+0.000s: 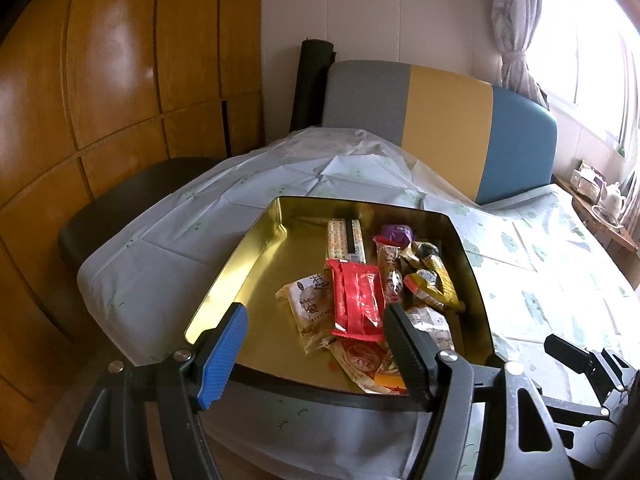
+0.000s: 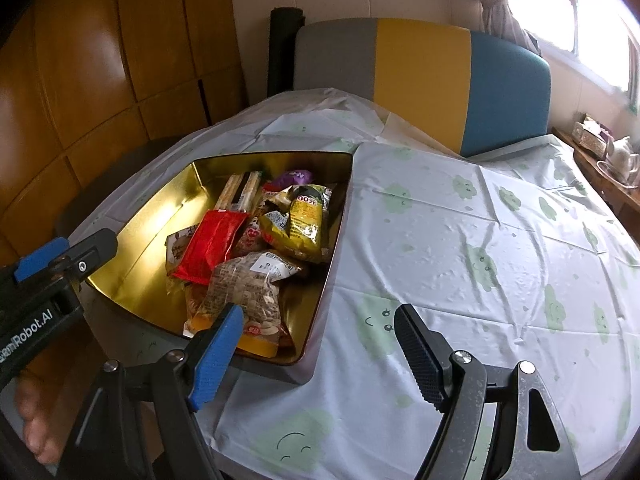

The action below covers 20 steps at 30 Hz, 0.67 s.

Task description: Organize snacks

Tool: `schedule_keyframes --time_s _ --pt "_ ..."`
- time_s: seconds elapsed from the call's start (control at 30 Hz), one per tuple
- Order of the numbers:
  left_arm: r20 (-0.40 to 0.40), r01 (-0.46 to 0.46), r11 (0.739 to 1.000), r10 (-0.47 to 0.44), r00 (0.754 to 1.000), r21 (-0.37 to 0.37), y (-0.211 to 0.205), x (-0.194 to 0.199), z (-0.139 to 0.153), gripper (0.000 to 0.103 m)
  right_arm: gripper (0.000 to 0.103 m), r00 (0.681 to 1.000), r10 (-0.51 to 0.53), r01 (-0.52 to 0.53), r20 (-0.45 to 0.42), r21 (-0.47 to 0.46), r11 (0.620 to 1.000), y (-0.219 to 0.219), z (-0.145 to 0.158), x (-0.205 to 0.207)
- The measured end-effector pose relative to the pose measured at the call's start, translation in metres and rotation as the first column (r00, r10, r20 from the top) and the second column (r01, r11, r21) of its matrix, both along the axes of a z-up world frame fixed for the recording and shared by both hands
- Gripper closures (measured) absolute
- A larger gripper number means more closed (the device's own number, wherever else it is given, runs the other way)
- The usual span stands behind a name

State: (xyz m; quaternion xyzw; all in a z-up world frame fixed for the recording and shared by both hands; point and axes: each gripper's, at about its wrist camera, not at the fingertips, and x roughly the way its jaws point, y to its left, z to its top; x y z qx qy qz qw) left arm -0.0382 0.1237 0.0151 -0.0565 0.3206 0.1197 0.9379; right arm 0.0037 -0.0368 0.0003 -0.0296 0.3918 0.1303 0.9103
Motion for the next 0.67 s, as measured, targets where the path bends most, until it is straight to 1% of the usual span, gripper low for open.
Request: schedule_keyframes --time_s 0.33,0.4,0.5,0.57,0.67 --pt "0.002 0.000 1.000 0.000 1.000 0.002 -0.0008 0.0013 -0.0007 0.032 0.023 1.000 0.002 -0.002 -0.007 -0.002 1.000 0.0023 -0.0027 0.0005" --pt "0.010 0.005 1.000 -0.005 1.000 0.006 -0.0013 0.0013 -0.0008 0.051 0.023 1.000 0.003 -0.003 -0.008 -0.002 1.000 0.0026 -0.0028 0.0004" --pt "0.025 0.022 1.000 -0.022 0.999 -0.005 -0.0012 0.0017 -0.0006 0.052 0.023 1.000 0.003 -0.003 -0.011 -0.001 1.000 0.0031 -0.0042 0.0002" --pt "0.030 0.025 1.000 -0.025 0.999 0.009 -0.0027 0.0021 -0.0004 0.052 0.023 1.000 0.007 -0.007 -0.014 0.006 1.000 0.0030 -0.0050 0.0004" --pt "0.010 0.039 0.999 -0.039 0.999 -0.001 -0.0029 0.0054 -0.0025 0.052 0.023 1.000 0.008 -0.007 -0.020 0.018 1.000 0.0005 -0.0047 0.0012"
